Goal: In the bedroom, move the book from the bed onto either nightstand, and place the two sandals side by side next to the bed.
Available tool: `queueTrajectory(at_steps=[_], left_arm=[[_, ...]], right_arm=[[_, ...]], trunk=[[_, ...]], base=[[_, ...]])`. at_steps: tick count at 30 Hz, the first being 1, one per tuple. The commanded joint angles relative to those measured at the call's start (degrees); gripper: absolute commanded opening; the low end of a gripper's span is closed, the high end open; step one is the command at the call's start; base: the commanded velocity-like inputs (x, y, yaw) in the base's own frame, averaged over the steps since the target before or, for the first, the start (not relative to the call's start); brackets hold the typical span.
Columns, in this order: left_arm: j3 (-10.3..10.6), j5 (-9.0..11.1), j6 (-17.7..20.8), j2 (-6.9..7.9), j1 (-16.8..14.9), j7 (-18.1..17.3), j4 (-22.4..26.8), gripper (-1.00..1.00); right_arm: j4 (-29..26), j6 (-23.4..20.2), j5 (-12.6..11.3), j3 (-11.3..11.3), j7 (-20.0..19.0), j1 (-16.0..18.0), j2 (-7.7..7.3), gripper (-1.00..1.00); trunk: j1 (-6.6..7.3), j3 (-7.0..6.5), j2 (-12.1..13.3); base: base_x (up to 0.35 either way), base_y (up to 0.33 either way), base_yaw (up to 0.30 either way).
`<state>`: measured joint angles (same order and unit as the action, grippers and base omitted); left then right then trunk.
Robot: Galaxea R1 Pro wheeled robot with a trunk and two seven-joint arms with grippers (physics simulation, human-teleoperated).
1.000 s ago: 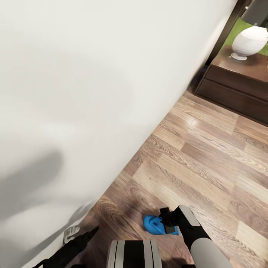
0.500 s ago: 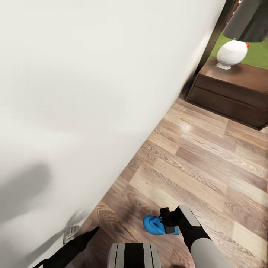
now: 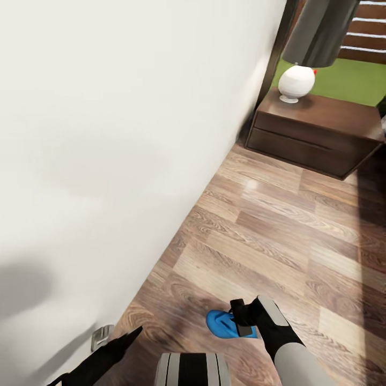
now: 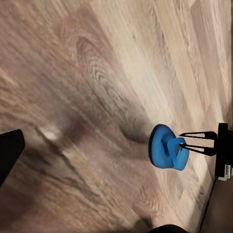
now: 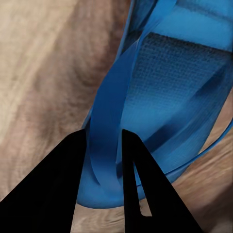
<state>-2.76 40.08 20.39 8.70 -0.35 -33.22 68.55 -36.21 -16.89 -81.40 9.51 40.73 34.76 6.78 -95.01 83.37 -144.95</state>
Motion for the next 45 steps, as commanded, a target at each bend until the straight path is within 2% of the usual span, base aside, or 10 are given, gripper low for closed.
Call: queueTrajectory(at_steps=[1, 34, 35, 36, 40, 41, 42, 43, 44, 45], left_arm=[[-0.06, 0.52, 0.53, 0.00, 0.00, -0.09, 0.02, 1.00], [-0.06, 0.52, 0.57, 0.00, 0.00, -0.16, 0.09, 1.00], [-0.06, 0.52, 0.59, 0.02, 0.00, -0.17, 0.09, 1.00], [-0.06, 0.52, 0.58, 0.04, 0.00, -0.17, 0.11, 1.00], [-0.12, 0.50, 0.55, 0.08, 0.00, -0.18, 0.09, 1.00], [-0.13, 0.48, 0.54, 0.09, 0.00, -0.17, 0.09, 1.00], [-0.13, 0.47, 0.54, 0.09, 0.00, -0.17, 0.09, 1.00], [-0.16, 0.46, 0.53, 0.09, 0.00, -0.17, 0.09, 1.00], [-0.19, 0.45, 0.56, 0.11, 0.00, -0.17, 0.09, 1.00], [-0.21, 0.44, 0.55, 0.13, 0.00, -0.18, 0.09, 1.00]], right_arm=[[-0.08, -0.33, 0.01, 0.34, 0.21, 0.03, 0.07, -1.00], [-0.04, -0.35, 0.79, -0.08, 0.32, 0.03, 0.07, -1.00], [-0.07, -0.41, 0.87, -1.58, 0.35, 0.02, 0.07, -1.00], [-0.08, -0.45, 0.89, -3.99, 0.35, 0.03, 0.07, -1.00], [-0.50, -0.47, 0.89, -20.76, -0.50, 0.02, 0.07, -1.00], [-1.12, -0.45, 0.92, -25.95, -2.01, 0.03, 0.07, -1.00], [-1.33, -0.44, 0.95, -27.40, -2.53, 0.02, 0.07, -1.00], [-1.71, -0.44, 1.09, -30.01, -3.42, 0.01, 0.07, -1.00], [-2.06, -0.43, 1.97, -33.30, -4.23, 0.00, 0.07, -1.00], [-2.14, -0.43, 3.36, -35.15, -4.52, 0.01, 0.07, -1.00]], trunk=[[0.03, -0.19, 0.00], [0.88, -7.50, 0.44], [0.91, -7.72, 0.46], [0.93, -7.94, 0.47], [1.04, -8.83, 0.52], [1.06, -9.05, 0.54], [1.09, -9.27, 0.55], [1.12, -9.50, 0.56], [1.14, -9.72, 0.58], [1.17, -9.94, 0.59]], base=[[0.000, 0.000, -0.233], [0.000, 0.000, -0.283], [0.000, 0.000, -0.286], [0.000, 0.000, -0.286], [0.000, 0.000, -0.231], [0.000, 0.000, -0.083], [0.000, 0.000, -0.053], [0.000, 0.000, -0.042], [0.000, 0.000, -0.022], [0.000, 0.000, -0.014]])
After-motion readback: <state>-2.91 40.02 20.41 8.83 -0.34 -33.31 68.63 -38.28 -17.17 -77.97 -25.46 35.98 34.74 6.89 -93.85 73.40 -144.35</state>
